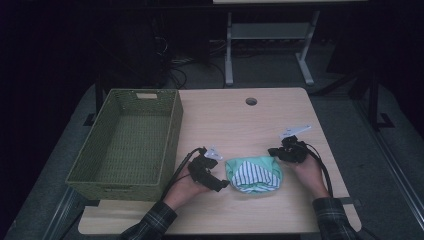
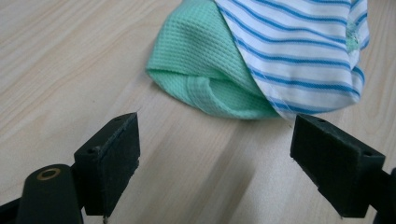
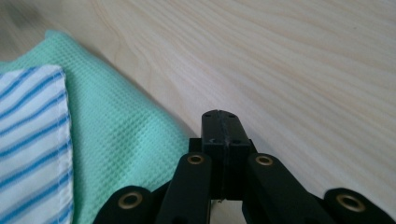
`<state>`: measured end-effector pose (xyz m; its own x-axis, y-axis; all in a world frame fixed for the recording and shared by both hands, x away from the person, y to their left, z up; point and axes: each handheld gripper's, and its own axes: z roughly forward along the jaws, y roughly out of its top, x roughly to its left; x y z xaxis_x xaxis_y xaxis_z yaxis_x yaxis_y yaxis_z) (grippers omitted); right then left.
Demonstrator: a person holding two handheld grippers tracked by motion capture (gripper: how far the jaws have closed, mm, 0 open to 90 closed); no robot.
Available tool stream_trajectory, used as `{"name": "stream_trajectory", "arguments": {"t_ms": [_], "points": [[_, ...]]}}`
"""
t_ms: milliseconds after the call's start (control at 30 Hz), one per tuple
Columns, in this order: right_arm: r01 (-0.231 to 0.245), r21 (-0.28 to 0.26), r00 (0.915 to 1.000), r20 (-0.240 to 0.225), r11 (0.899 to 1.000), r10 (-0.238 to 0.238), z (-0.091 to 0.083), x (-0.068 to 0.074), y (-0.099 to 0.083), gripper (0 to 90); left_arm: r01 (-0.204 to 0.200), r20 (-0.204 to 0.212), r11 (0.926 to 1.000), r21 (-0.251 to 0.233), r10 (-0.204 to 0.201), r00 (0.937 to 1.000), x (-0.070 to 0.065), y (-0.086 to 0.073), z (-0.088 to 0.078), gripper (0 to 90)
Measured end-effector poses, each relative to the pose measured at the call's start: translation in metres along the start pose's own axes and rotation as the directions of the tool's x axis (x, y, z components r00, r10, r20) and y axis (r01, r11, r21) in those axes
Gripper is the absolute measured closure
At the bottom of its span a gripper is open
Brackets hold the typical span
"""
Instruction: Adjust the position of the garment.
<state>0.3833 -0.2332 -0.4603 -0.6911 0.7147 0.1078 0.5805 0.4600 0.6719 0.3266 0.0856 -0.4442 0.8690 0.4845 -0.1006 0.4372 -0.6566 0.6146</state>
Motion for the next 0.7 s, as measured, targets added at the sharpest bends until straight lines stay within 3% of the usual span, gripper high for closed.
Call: {"name": "stream_trajectory", "arguments": {"t_ms": [700], "points": [[0.034,0.027,0.9991,-0.026,0.999,-0.033,-0.035,0.019,-0.035,89.8,-0.030,0.006,0.9991,0.029,0.030,0.9995,-0.007,-0.003,-0.006,15.6]]}}
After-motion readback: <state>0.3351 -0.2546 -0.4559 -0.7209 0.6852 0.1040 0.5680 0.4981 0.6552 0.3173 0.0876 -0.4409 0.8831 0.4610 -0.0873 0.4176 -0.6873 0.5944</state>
